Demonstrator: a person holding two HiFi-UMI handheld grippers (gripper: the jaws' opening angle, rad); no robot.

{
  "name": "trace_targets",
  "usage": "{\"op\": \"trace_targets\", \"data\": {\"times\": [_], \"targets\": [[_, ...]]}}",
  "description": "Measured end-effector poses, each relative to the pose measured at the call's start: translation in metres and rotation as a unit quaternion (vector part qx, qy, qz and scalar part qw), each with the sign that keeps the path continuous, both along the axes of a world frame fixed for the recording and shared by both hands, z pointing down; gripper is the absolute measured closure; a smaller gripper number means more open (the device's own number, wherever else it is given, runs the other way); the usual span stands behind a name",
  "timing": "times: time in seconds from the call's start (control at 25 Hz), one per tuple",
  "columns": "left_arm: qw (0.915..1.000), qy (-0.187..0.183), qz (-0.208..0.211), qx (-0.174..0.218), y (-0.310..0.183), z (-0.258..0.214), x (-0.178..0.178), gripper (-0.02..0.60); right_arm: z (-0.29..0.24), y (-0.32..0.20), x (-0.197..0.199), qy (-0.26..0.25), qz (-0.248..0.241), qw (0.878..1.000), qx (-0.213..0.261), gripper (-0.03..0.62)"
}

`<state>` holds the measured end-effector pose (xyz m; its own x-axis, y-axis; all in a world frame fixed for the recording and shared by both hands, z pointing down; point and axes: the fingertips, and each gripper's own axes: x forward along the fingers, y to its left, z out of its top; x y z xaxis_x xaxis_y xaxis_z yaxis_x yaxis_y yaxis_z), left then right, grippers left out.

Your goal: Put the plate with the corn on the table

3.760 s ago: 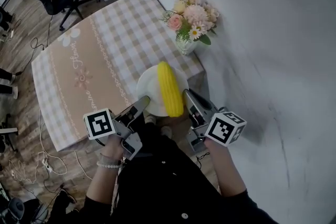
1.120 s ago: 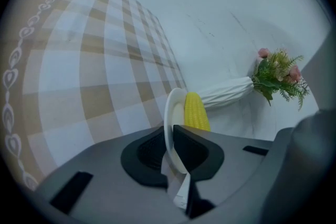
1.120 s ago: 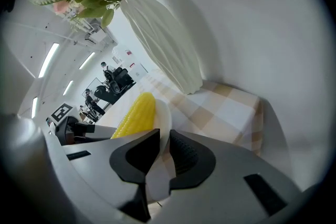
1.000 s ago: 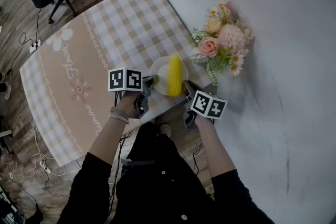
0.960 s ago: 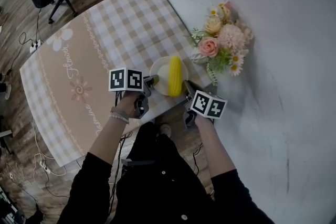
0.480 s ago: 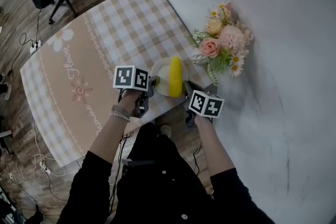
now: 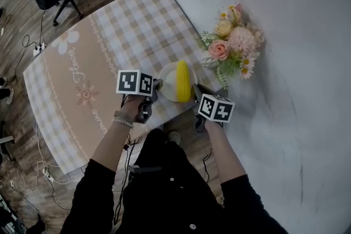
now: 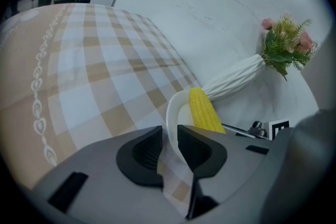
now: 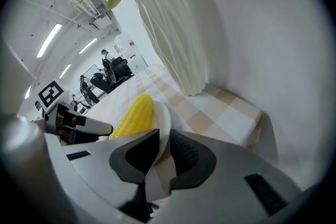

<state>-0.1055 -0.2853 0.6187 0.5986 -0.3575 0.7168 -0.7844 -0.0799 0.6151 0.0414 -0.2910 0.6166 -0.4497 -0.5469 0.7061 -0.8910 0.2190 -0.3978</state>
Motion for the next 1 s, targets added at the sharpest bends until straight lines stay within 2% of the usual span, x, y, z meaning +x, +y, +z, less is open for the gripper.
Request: {"op": "trace_targets", "data": {"times": [0.12,0.24,0.44,0.6,0.76,1.0], "targets": [[0.9991,0.001,-0.01,0.04,-0.006,-0.012,-0.007,0.499,-0.002,-0.001,0.002,-0.014,0.012,1.0,0.005,0.503],[0.9959,0.004,-0.019,0.088,-0.012,-0.029,-0.01,0.531,-0.005,-0.005,0.012,-0.025,0.043,0.999,0.015,0.505],[0.9866,-0.015,0.021,0.161,-0.007,-0.055,0.001,0.556,-0.026,-0.01,0.016,-0.024,0.026,0.998,0.051,0.505],[0.9742,-0.024,0.051,0.219,0.0,-0.08,0.015,0.561,-0.052,-0.009,0.024,0.0,0.017,0.996,0.093,0.52],[0.9579,-0.025,0.064,0.279,0.004,-0.115,0.025,0.561,-0.08,-0.005,0.029,0.021,0.007,0.99,0.137,0.537],[0.9357,-0.044,0.081,0.34,0.015,-0.155,0.037,0.565,-0.122,0.006,0.037,0.035,0.005,0.981,0.193,0.543]]}}
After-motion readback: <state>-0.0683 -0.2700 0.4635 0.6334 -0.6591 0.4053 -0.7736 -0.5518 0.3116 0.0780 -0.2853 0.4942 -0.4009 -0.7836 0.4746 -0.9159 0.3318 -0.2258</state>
